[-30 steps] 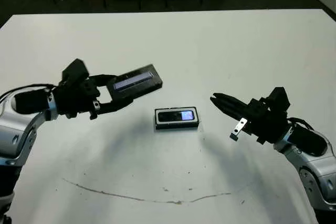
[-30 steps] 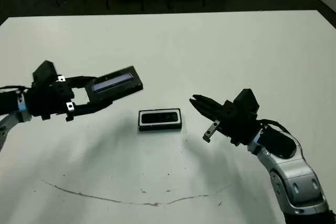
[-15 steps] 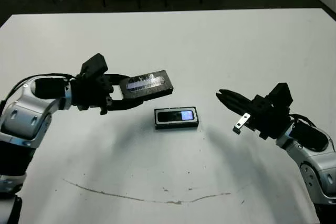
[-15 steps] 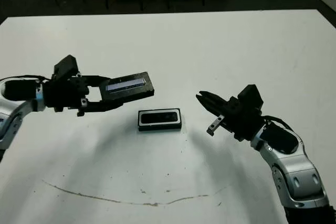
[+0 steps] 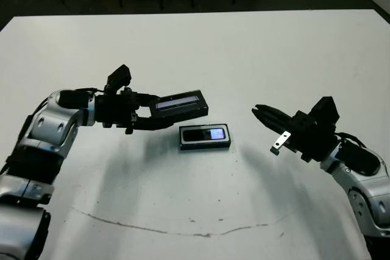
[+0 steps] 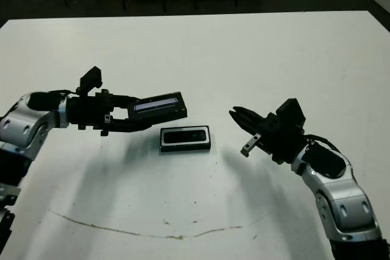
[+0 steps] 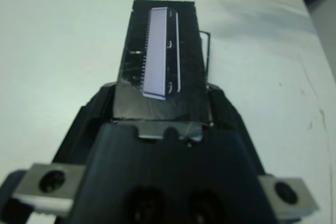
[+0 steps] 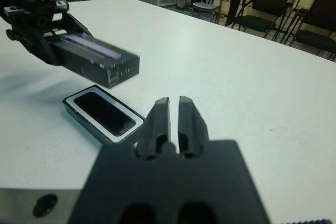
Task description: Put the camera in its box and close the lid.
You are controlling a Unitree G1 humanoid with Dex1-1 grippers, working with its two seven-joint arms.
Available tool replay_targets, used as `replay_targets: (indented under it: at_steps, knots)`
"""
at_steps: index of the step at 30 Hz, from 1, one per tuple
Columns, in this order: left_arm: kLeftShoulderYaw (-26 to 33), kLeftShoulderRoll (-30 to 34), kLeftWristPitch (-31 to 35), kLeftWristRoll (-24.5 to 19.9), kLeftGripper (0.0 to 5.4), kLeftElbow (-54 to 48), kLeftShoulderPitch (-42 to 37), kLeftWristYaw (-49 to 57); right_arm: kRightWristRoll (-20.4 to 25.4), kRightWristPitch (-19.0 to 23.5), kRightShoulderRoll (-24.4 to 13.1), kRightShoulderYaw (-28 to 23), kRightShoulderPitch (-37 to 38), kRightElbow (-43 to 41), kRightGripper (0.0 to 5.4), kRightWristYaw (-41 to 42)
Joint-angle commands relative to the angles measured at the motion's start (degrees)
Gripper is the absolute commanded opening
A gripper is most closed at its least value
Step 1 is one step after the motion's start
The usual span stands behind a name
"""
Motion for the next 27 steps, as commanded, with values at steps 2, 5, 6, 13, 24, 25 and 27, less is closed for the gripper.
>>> replay_targets:
  at_steps: [2,5,6,13,24,25,27]
  knots:
    - [-2.2,-1.0,-0.7,3.1,2.72,4.2,-1.6,-1.2,-0.5,1.1,-0.2,-0.3,1.1,-0.2,0.0,-0.6]
    - [-3.5,-1.6,-1.0,4.9,2.72,5.9,-2.5,-2.0,-0.4,1.4,-0.3,-0.4,1.2,-0.6,0.0,-0.7]
    - [-4.0,-1.8,-1.0,5.5,2.72,6.7,-2.9,-2.4,-0.3,1.6,-0.4,-0.4,1.2,-0.6,0.0,-0.7]
    - [-6.4,-4.0,-2.2,9.0,2.72,11.1,-5.0,-2.7,-0.9,0.3,-0.3,-0.3,1.2,0.1,0.0,-0.3]
    - [-8.8,-5.0,-2.7,11.6,2.72,12.7,-5.7,-5.0,-1.4,-0.4,-0.5,-0.4,1.2,0.5,0.0,0.0]
    - [-9.2,-4.9,-2.9,11.8,2.72,12.5,-5.6,-5.4,-1.3,-0.8,-0.4,-0.5,1.2,0.7,0.0,0.2]
    - [-9.7,-4.7,-3.5,12.3,2.72,12.2,-5.6,-6.0,-1.0,-1.0,-0.3,-0.6,1.1,1.1,0.0,0.5]
